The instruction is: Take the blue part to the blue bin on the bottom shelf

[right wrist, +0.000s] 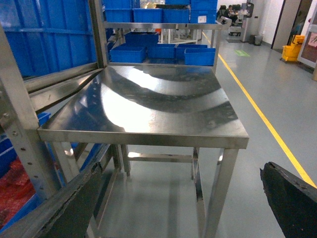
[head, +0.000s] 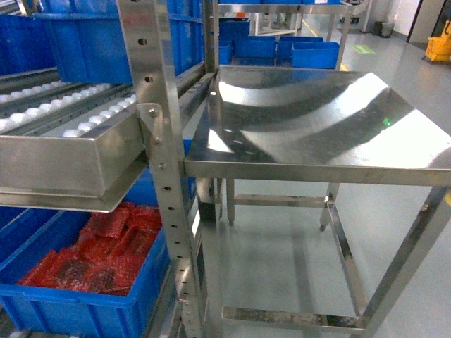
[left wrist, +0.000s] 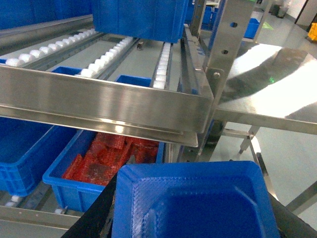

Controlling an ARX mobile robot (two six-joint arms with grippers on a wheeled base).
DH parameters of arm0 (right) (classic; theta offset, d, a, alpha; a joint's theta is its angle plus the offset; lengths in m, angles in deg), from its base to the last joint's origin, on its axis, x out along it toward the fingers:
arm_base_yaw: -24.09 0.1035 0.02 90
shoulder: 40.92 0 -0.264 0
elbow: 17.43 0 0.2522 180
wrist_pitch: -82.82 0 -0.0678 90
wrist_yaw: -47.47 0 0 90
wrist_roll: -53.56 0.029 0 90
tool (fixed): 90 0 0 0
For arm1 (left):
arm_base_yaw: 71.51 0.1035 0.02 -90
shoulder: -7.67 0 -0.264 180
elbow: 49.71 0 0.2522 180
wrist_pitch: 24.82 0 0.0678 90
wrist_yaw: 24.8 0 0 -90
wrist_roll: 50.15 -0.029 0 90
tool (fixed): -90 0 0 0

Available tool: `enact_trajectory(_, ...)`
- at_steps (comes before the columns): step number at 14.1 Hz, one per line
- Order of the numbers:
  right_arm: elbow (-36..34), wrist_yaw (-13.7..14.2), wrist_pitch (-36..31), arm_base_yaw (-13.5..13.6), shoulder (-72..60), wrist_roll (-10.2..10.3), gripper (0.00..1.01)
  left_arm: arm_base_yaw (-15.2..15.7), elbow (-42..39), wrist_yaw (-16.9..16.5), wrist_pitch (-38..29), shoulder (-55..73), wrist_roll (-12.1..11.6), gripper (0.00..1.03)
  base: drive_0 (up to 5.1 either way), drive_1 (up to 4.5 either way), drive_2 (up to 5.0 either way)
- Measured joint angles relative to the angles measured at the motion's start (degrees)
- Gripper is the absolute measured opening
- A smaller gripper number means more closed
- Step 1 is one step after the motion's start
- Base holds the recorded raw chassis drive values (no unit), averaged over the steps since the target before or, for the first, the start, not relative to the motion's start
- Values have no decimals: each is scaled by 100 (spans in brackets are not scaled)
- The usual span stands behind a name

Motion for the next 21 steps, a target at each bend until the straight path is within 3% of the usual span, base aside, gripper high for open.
enact_trajectory(21,0,0,-2,0,0,-2,98,0,0,7,7,0,0,43,-487,321,160)
